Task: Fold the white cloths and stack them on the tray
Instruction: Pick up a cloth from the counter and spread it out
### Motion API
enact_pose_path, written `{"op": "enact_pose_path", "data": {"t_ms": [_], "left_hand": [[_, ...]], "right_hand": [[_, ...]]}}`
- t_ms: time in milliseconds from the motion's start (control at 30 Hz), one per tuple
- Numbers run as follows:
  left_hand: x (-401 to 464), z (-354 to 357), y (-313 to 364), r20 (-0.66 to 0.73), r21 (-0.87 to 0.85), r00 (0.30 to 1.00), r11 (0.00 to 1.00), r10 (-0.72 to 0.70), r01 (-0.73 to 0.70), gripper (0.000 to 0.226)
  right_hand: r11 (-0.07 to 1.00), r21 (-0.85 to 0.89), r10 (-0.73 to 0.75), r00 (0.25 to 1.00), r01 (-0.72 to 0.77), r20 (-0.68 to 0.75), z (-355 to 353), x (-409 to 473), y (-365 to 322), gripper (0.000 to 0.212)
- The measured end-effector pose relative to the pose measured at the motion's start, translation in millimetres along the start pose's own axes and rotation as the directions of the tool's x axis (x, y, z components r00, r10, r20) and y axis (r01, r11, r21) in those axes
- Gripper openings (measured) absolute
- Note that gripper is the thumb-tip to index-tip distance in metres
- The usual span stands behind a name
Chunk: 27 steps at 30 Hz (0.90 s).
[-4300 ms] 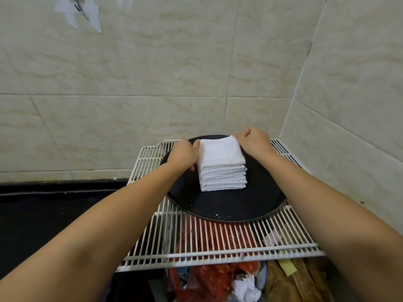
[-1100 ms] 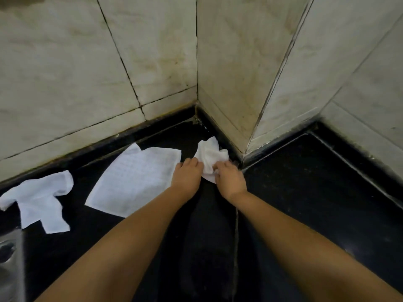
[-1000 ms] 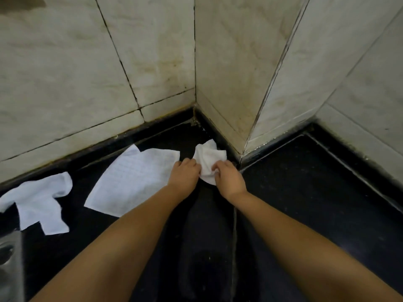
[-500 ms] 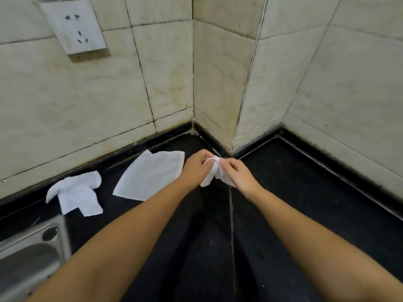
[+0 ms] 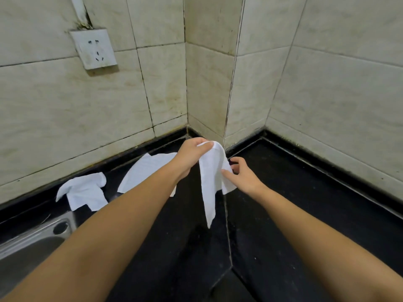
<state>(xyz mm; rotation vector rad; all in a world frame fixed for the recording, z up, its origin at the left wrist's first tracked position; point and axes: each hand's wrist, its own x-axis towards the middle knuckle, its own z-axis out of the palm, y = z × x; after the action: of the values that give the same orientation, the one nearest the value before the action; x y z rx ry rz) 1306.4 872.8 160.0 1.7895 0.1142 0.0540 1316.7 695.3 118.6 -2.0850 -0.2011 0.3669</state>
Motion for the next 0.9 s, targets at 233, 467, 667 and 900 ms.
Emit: {"op": "enact_pose_path", "data": {"t_ms": [233,467,667,900], "left_hand": [[-6.8,16.9,7.2,0.075,0.044,0.997,0.999,-0.034,0.031,0.035],[-5.3,-20.5,-11.1,-0.114,0.076,0.984,0.987,-0.134,0.143,0.032],[-1.5,-51.1,-26.7,-0.316,0.153,0.943,0.975,-0.105,0.16,0.026],[-47.1,-73.6,-50.4,-0.231,0.198,0.962,0.961,-0.145,0.193,0.025]], "right_hand": [[0.99,-0.128,-0.081,0.988,0.064,-0.13,10.1,3.0,-10.7,0.022],[0.978,-0.209,-0.061,0.974,0.014,-0.217,-23.3,19.7,-4.3,0.023],[0.991,-0.102,-0.109,0.967,0.088,-0.229,-27.9,42.3,-21.6,0.028],[0.989,0.0,-0.146,0.983,0.147,0.108,-11.5,32.4,2.0,0.019]]}}
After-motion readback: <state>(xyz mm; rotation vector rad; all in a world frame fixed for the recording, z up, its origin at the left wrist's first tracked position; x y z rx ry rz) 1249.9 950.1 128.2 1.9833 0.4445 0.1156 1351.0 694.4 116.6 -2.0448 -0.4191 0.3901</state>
